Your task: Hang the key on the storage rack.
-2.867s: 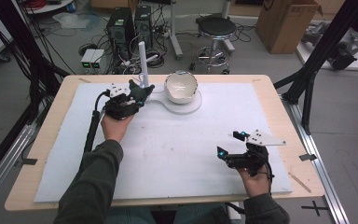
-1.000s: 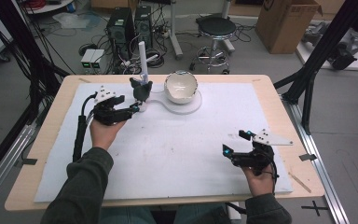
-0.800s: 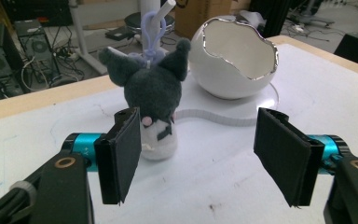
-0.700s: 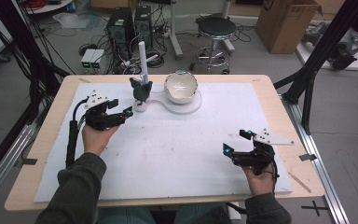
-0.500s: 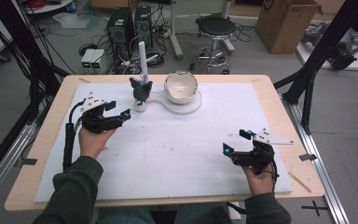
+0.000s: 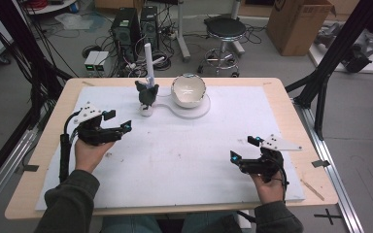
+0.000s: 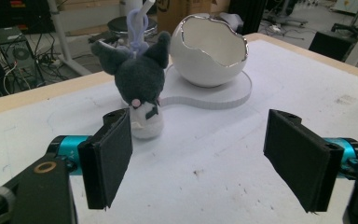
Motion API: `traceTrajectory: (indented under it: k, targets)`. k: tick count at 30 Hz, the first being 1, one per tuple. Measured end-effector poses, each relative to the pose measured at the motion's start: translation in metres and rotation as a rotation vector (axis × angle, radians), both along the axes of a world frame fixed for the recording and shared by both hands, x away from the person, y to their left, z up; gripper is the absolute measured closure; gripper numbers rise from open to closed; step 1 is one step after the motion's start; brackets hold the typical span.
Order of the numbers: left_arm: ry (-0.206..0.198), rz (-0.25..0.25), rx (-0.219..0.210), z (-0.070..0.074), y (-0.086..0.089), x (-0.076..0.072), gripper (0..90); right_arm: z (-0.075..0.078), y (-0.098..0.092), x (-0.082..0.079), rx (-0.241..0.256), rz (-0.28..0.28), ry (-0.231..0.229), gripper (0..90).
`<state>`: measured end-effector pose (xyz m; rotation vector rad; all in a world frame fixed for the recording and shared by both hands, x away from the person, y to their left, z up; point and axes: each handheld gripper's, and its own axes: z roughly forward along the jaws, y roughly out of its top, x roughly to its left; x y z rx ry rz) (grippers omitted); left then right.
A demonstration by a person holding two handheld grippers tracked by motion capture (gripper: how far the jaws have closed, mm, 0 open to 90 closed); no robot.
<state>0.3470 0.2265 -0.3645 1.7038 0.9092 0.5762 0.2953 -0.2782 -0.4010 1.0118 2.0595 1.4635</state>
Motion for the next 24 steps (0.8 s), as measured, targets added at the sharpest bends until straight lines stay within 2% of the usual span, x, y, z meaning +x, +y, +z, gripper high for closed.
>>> traceTrajectory:
  k: [3, 9, 15, 20, 24]
  targets:
    - [0.003, -0.006, 0.009, 0.000, 0.000, -0.002, 23.9, -0.001, 0.000, 0.000, -0.007, 0.001, 0.013, 10.0]
    - [0.003, -0.011, 0.029, 0.002, -0.001, -0.007, 23.4, -0.001, -0.001, -0.001, -0.017, 0.003, 0.002, 10.0]
    - [0.001, -0.017, 0.040, 0.001, -0.002, -0.015, 21.7, 0.000, -0.003, -0.002, -0.007, -0.003, 0.003, 10.0]
    - [0.012, -0.009, 0.052, -0.004, 0.004, -0.023, 21.7, 0.000, -0.002, -0.002, -0.005, -0.002, 0.006, 10.0]
    - [0.005, -0.003, 0.063, -0.005, 0.009, -0.029, 21.4, 0.000, -0.001, -0.002, -0.010, -0.003, 0.002, 10.0]
